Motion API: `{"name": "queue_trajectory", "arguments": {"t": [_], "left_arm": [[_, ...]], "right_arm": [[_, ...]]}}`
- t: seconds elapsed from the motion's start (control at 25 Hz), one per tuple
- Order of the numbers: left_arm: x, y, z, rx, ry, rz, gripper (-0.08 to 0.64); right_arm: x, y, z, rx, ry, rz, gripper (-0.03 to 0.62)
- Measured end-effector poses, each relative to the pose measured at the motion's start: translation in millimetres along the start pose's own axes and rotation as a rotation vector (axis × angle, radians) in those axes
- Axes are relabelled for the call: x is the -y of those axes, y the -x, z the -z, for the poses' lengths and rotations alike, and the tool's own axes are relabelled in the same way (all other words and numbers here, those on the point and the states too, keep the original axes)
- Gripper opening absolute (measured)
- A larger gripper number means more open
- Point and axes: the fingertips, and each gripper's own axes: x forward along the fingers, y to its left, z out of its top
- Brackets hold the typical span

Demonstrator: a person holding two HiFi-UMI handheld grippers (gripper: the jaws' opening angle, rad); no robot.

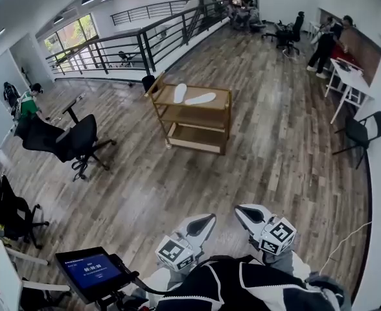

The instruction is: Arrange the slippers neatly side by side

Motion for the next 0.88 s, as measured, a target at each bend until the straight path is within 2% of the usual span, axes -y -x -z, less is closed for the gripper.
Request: {"name": "queue_trajectory", "arguments": {"t": [0.88], "left_arm": [[-1.7, 32.0, 3.9, 0.013, 0.028, -0.008, 0.018]], "right_arm": [[-23.2, -9.7, 5.6, -0.030, 0.021, 0.015, 0.005]]}}
